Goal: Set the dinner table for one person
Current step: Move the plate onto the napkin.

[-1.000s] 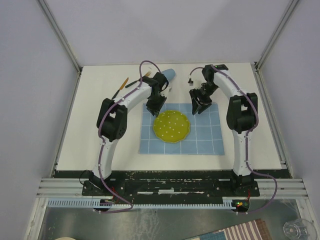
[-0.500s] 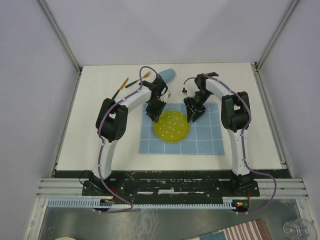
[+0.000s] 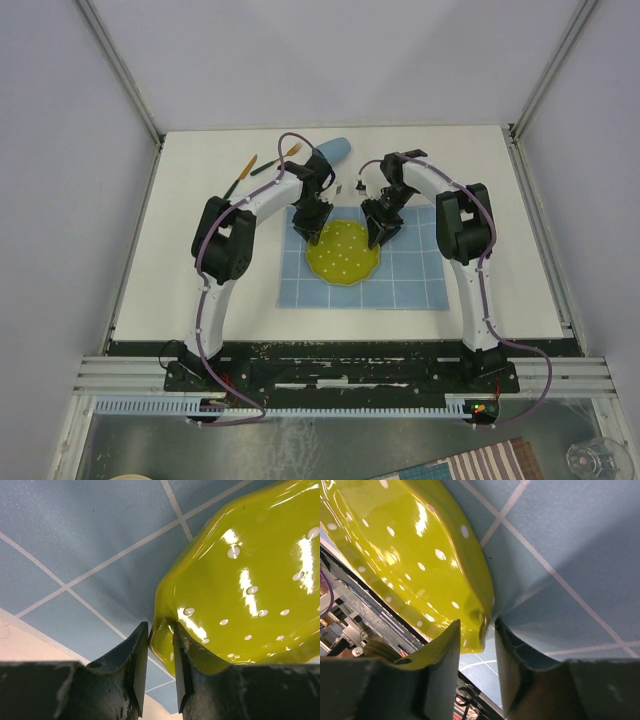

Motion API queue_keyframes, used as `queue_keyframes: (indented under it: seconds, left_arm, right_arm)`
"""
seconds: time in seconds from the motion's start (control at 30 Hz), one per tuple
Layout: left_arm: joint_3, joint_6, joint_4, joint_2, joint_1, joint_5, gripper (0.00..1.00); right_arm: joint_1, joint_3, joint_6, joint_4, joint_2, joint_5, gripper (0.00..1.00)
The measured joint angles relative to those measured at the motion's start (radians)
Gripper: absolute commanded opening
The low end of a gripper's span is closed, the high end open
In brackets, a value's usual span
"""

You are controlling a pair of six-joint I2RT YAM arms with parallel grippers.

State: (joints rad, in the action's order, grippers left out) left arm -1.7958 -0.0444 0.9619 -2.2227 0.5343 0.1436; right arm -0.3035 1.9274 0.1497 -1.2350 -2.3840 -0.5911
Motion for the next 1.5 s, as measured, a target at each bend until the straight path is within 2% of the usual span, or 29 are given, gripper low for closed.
queue_keyframes:
  seconds: [0.13,0.17,0.33,0.43,0.9,1.1,1.5]
  left_arm:
    - [0.000,-0.007,0.003,0.000,0.000,0.004,0.29]
    - [0.000,-0.008,0.005,0.000,-0.002,0.006,0.25]
    - [-0.004,-0.008,0.009,0.000,-0.015,0.024,0.09]
    - [-0.004,-0.008,0.010,0.000,-0.018,0.034,0.03]
    - [-0.020,-0.008,0.032,-0.005,-0.022,0.072,0.03]
    - [-0.029,-0.008,0.040,-0.010,-0.001,0.095,0.03]
    - [-0.109,-0.008,0.069,-0.060,0.023,0.102,0.03]
  right_arm:
    - [-0.016,-0.001,-0.002,0.004,-0.008,0.011,0.06]
    - [-0.017,-0.002,0.000,0.003,-0.010,0.011,0.02]
    - [-0.018,-0.002,-0.003,0.001,-0.013,0.011,0.02]
    - [-0.018,-0.002,-0.003,0.001,-0.013,0.012,0.02]
    - [-0.018,-0.002,-0.003,-0.013,-0.008,0.029,0.02]
    - [-0.016,-0.079,0.001,-0.001,0.044,0.069,0.02]
    - [-0.006,-0.100,0.005,-0.005,0.092,0.139,0.02]
